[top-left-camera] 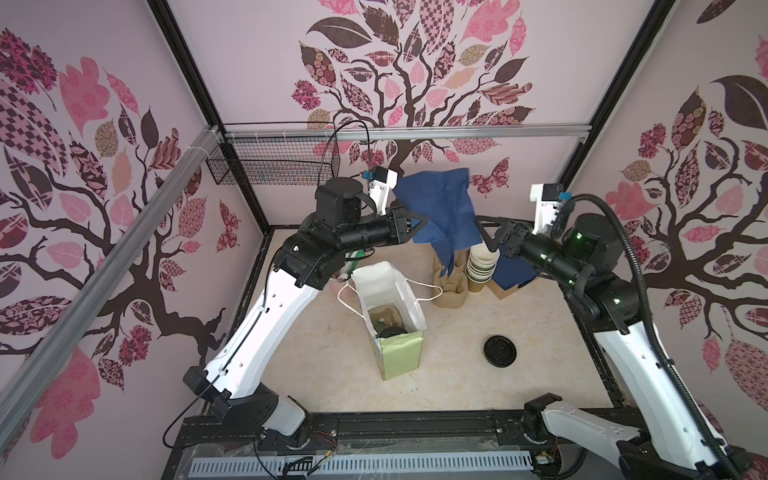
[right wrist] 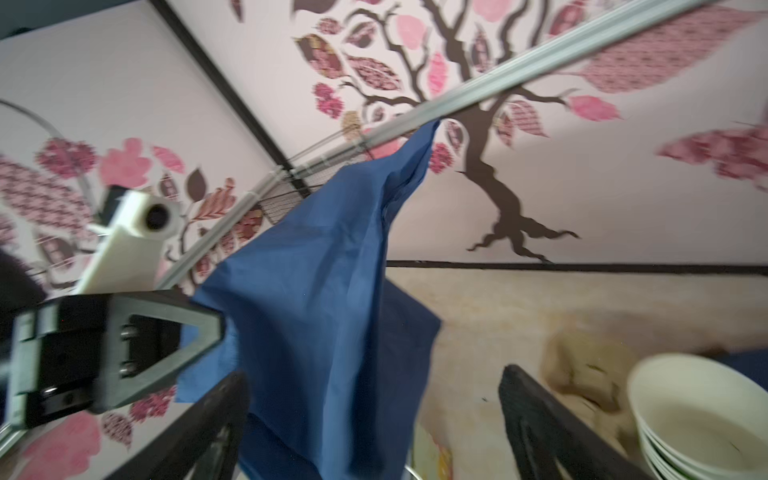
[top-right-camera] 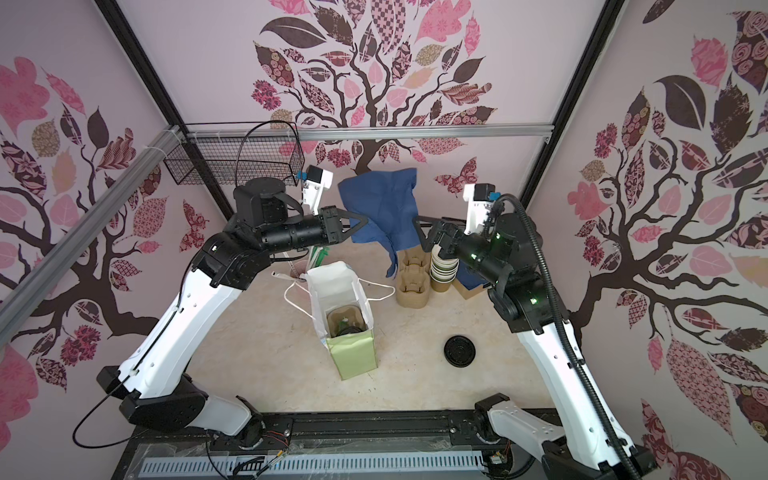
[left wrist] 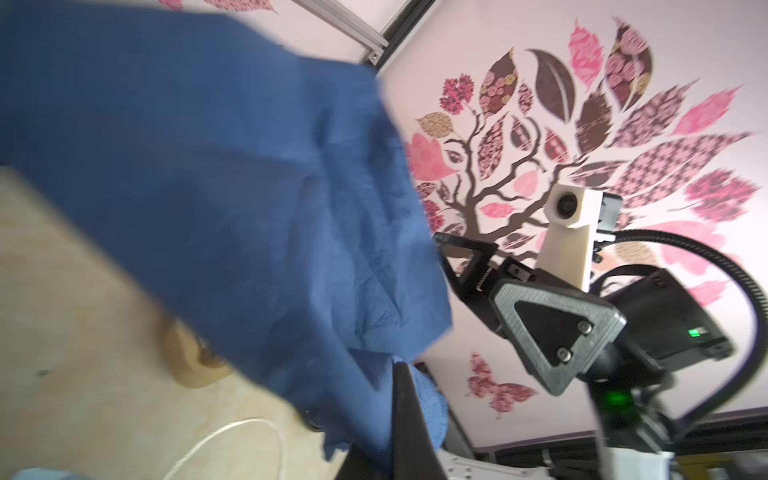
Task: Pack the takeout coffee
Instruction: 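Bring the napkin toward the left gripper and grasp it with the left gripper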
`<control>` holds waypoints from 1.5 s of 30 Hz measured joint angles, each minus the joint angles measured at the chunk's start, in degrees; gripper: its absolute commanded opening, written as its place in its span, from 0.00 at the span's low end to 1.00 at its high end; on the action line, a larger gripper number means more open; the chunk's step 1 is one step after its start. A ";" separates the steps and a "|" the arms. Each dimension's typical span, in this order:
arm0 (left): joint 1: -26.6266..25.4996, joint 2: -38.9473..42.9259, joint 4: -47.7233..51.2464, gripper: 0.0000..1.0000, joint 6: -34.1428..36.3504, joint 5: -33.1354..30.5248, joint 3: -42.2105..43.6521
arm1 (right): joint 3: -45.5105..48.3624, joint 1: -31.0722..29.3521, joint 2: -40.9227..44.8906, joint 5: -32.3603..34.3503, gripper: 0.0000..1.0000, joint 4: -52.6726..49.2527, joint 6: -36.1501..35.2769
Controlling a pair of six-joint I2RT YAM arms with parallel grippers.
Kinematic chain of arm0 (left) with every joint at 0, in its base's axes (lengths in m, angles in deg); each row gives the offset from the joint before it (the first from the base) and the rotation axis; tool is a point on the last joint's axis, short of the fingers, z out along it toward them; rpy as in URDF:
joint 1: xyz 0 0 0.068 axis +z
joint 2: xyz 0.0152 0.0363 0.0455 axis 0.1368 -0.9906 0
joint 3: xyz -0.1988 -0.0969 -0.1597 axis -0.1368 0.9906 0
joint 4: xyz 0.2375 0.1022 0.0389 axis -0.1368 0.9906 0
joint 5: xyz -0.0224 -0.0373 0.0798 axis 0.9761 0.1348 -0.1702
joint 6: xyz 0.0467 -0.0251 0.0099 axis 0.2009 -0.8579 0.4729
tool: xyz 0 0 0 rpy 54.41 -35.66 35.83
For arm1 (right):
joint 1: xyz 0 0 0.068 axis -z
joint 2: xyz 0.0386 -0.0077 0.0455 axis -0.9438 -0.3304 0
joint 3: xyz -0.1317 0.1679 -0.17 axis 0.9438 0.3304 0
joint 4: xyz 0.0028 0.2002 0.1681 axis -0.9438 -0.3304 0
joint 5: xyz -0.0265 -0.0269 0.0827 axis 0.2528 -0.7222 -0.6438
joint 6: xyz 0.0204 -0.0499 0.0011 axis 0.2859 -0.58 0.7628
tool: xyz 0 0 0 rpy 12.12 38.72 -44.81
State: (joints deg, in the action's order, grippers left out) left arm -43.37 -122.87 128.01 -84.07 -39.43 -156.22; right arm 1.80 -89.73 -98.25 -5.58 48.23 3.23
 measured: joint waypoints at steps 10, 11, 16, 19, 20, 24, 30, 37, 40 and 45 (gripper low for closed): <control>0.39 2.93 9.51 0.00 19.47 -4.46 -7.63 | -12.39 -0.02 -1.22 -8.50 0.92 -6.38 -19.28; 0.48 3.19 9.46 0.00 19.04 -4.22 -7.63 | -11.89 -0.04 -1.38 -11.61 0.92 -4.57 -20.52; 0.55 4.66 7.08 0.00 15.06 -0.52 -5.20 | -9.42 -3.15 -4.74 -22.51 0.95 4.90 -25.51; 0.55 5.53 5.92 0.00 13.92 2.32 -3.26 | -11.45 -10.05 -9.84 -24.59 0.94 4.15 -31.34; 0.55 5.62 5.75 0.00 13.92 3.19 -3.06 | -11.78 -12.09 -11.47 -25.24 0.93 3.58 -33.09; 0.55 6.73 4.94 0.00 16.20 6.27 -1.03 | -11.19 -14.67 -14.21 -26.25 0.91 2.29 -35.89; 0.55 7.37 3.80 0.00 19.08 9.33 0.24 | -10.86 -16.92 -14.34 -25.03 0.76 2.23 -38.93; 0.55 7.82 2.58 0.00 19.78 10.14 1.42 | -9.09 -17.81 -14.86 -24.04 0.33 3.37 -40.33; 0.55 8.74 1.57 0.00 19.71 10.29 3.28 | -8.94 -17.81 -14.93 -24.11 0.08 3.85 -40.17; 0.55 10.25 -0.15 0.54 19.52 10.25 5.99 | -8.85 -17.97 -14.91 -23.89 0.00 5.51 -38.58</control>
State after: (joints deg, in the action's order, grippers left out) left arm -42.82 -112.62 127.86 -64.55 -29.18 -150.23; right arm -7.05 -107.70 -113.16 -29.47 53.74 -35.35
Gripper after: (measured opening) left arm 0.269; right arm 0.056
